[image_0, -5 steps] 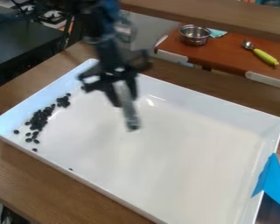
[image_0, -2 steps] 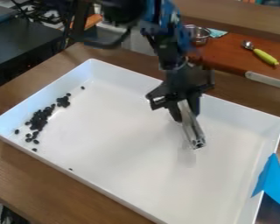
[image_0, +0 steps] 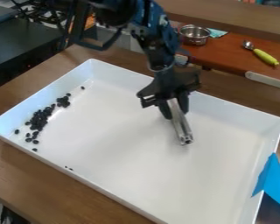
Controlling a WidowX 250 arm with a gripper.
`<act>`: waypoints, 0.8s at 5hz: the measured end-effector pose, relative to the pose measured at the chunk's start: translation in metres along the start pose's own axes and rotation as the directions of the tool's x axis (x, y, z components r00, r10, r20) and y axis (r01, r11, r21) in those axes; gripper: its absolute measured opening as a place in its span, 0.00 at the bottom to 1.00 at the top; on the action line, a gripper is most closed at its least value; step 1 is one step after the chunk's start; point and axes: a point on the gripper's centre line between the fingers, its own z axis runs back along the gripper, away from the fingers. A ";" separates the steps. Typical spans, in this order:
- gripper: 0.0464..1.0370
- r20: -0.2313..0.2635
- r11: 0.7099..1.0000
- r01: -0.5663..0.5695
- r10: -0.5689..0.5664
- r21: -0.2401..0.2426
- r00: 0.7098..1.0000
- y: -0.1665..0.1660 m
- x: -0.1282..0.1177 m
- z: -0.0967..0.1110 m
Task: Sweep into pile
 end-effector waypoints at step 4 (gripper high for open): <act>0.33 0.198 0.985 -0.173 0.175 -0.027 0.965 0.032 0.056 0.003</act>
